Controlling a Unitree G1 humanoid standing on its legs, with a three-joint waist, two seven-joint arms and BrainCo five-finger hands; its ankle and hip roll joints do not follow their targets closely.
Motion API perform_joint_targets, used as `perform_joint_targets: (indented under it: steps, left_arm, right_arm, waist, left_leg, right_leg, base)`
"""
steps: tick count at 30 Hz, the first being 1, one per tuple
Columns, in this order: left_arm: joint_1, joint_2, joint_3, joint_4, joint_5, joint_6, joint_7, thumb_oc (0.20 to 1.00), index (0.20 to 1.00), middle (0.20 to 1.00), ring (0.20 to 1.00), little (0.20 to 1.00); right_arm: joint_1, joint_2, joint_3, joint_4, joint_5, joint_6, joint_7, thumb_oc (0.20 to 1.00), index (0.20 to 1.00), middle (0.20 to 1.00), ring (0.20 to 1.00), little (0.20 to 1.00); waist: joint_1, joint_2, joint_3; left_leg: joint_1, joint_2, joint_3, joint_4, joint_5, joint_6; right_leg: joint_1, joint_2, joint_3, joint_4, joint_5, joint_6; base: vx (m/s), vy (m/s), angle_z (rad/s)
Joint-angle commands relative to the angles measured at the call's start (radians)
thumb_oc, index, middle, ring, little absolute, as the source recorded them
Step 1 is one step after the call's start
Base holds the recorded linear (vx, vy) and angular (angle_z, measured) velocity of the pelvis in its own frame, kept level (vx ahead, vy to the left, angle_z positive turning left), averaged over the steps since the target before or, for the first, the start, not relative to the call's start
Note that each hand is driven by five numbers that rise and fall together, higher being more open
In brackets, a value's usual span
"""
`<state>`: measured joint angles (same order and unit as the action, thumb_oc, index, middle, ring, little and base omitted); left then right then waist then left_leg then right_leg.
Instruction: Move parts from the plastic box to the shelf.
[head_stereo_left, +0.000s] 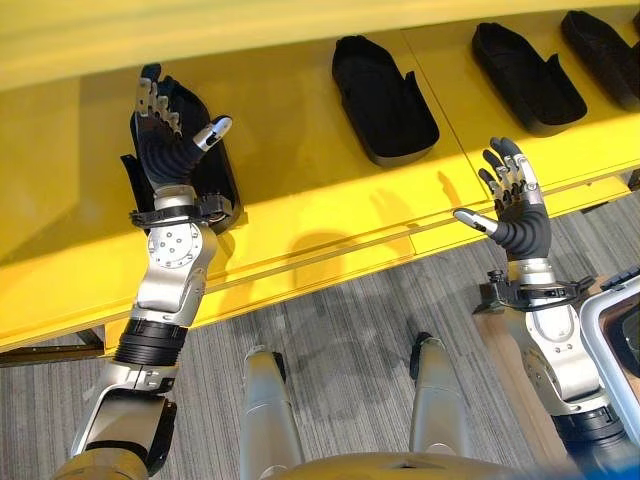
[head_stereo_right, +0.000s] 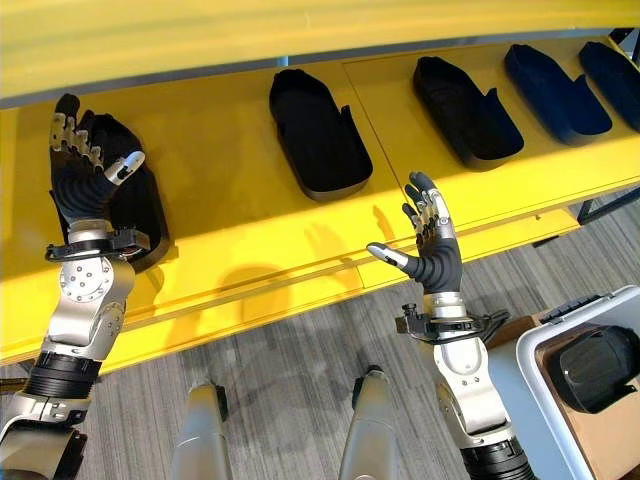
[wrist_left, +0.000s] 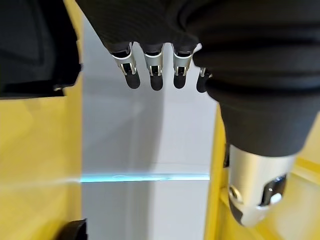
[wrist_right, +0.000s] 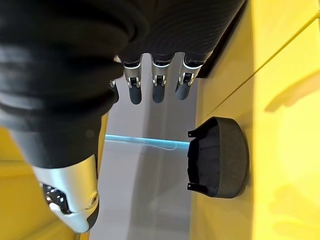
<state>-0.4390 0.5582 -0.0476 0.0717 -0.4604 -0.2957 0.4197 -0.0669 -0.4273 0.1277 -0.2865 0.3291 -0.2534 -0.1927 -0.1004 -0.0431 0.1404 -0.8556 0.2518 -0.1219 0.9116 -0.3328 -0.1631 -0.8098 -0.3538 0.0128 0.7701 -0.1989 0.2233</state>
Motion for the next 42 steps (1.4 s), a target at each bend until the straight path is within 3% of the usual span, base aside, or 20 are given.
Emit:
perform_joint_targets:
  steps: [1, 21, 42]
  left_arm:
    - [-0.068, 0.006, -0.022, 0.058, -0.022, -0.041, 0.010, 1.000, 1.000, 1.000, 1.000, 1.000]
    - [-0.137, -0.010, -0.027, 0.368, -0.084, 0.025, 0.028, 1.000, 1.000, 1.000, 1.000, 1.000]
    - [-0.376, -0.030, -0.139, 0.737, -0.068, 0.096, 0.001, 1.000, 1.000, 1.000, 1.000, 1.000]
  right_arm:
    - [-0.038, -0.007, -0.011, -0.010, -0.022, -0.029, -0.003, 1.000, 1.000, 1.000, 1.000, 1.000]
    - [0.024, -0.032, -0.023, -0.035, -0.007, -0.021, 0.007, 1.000, 1.000, 1.000, 1.000, 1.000]
    - [0.093, -0.066, -0.054, -0.083, 0.025, -0.040, 0.034, 1.000, 1.000, 1.000, 1.000, 1.000]
  waist:
    - [0.021, 0.014, -0.050]
    - [-0.006, 0.003, -0.043]
    - [-0.043, -0.018, 0.009]
  left_leg:
    - [-0.039, -0.020, -0.009, -0.076, 0.157, 0.045]
    - [-0.039, -0.009, -0.004, -0.076, 0.163, 0.041]
    - [-0.036, -0.007, 0.002, -0.061, 0.161, 0.037]
  right_leg:
    - [-0.088, 0.035, 0.008, 0.088, 0.037, -0.093]
    - [-0.083, 0.037, 0.010, 0.083, 0.041, -0.089]
    - [-0.079, 0.039, 0.024, 0.079, 0.048, -0.082]
  base:
    - [0.00, 0.005, -0.04]
    - [0.00, 0.000, 0.00]
    - [0.00, 0.000, 0.00]
